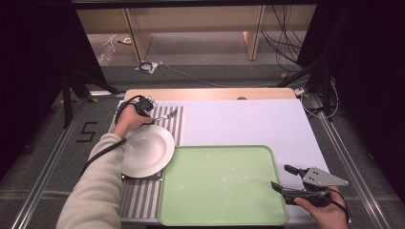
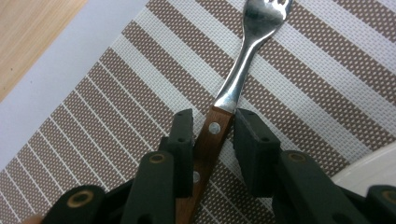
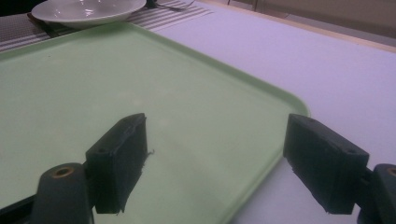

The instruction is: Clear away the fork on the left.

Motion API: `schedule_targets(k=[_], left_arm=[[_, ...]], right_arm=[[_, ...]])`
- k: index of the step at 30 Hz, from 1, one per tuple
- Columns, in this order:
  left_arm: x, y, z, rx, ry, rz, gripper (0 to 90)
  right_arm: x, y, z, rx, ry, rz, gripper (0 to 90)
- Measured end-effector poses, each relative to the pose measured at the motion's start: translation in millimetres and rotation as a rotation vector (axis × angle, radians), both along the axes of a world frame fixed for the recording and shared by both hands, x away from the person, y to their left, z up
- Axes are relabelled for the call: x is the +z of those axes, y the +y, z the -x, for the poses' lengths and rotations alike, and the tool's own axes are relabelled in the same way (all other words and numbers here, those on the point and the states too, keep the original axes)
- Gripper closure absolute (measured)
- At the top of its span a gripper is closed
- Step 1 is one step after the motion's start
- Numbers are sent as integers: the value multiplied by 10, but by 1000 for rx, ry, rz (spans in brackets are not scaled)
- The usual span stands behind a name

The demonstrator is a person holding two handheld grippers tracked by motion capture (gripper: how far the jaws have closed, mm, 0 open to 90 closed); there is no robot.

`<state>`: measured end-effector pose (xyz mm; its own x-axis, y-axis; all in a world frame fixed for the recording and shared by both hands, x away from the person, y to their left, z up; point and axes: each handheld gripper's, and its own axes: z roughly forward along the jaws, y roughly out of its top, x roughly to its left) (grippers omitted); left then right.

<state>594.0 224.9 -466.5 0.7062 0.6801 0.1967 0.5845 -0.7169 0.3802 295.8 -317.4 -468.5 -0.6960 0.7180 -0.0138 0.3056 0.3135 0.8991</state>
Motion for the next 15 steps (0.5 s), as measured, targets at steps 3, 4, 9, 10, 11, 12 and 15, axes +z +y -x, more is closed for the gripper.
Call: schedule_targets(k=[3,4,9,10,11,12,15], left_arm=[[4,-7,-6,5,9,0,702],[5,-12,-6,6,12,-1,712],[8,-55,2,3,15,-24,762],[8,-61,2,13,16,-25,765],[10,-67,1,17,18,-27,768],[11,-75,3,16,17,-34,769],[10,-105,10,15,8,-52,771]], right_arm=[[0,2,1,0,2,0,228],[-5,5,-2,2,-3,-6,228],[-5,6,-1,2,-5,-8,228],[-4,7,0,3,-4,-9,228],[-5,7,0,3,-4,-8,228],[-3,6,0,3,-3,-7,228],[-1,6,2,1,-3,-8,228]])
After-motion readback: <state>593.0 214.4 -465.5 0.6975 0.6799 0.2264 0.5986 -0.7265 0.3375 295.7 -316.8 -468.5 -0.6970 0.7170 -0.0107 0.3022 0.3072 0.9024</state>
